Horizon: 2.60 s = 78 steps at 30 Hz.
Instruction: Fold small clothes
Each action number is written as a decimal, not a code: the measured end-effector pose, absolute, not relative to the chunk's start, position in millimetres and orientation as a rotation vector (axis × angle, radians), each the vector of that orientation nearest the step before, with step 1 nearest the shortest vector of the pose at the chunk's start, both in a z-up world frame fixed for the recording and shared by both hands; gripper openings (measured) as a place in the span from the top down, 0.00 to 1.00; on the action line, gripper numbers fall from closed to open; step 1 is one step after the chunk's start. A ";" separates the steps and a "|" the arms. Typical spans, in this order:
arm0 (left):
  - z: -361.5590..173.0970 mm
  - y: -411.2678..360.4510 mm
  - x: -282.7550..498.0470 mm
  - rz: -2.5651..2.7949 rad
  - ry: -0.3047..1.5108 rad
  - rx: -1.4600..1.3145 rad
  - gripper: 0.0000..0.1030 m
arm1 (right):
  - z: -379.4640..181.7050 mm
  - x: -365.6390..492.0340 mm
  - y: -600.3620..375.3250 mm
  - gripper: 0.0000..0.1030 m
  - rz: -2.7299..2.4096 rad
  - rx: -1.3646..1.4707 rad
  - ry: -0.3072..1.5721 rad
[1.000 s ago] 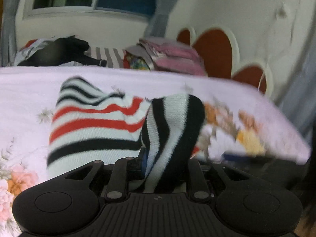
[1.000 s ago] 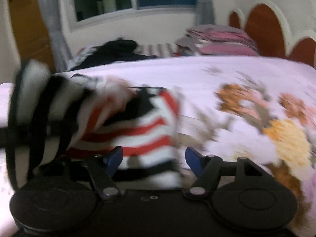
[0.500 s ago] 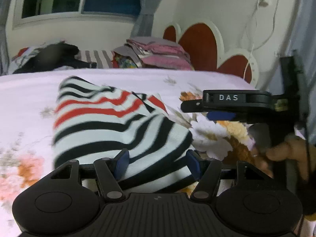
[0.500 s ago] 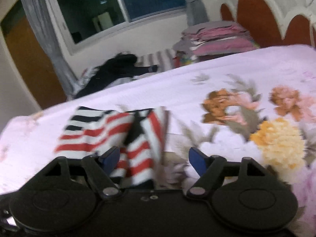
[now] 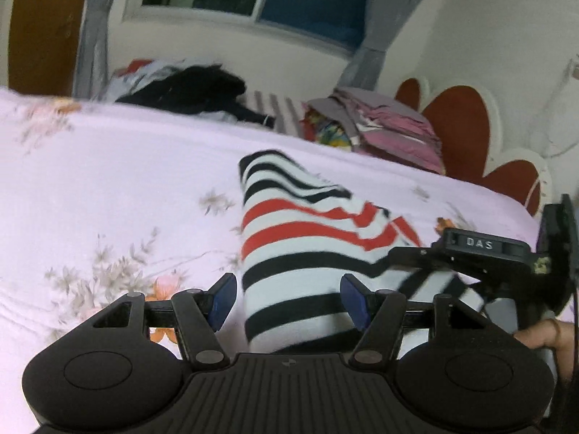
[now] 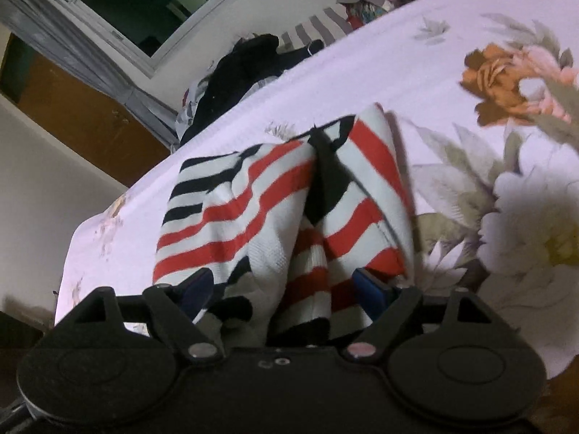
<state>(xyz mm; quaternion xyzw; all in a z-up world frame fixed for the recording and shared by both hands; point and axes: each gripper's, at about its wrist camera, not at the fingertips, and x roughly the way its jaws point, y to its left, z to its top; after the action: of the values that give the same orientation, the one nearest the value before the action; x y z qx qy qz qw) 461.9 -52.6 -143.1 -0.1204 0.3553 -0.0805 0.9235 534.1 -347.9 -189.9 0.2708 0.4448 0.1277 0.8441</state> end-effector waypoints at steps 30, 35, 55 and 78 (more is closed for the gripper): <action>-164.4 -102.1 499.0 -0.202 0.829 -0.172 0.35 | -160.7 508.8 -340.7 0.79 0.206 0.174 0.767; -172.2 -101.8 500.1 -0.205 0.846 -0.171 0.27 | -179.4 507.3 -355.5 0.66 0.177 0.328 0.833; -161.4 -72.9 486.3 -0.206 0.852 -0.181 0.27 | -188.8 457.0 -364.8 0.74 0.265 0.431 0.934; -185.7 -108.3 491.4 -0.290 0.910 -0.170 0.20 | -148.8 472.6 -388.0 0.46 0.192 0.355 0.798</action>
<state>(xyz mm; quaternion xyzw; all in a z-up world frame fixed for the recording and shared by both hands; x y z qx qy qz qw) 491.4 -108.3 -185.7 -0.0816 0.4372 -0.1395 0.8847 472.6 -388.0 -148.8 0.1717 0.3860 0.0929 0.9016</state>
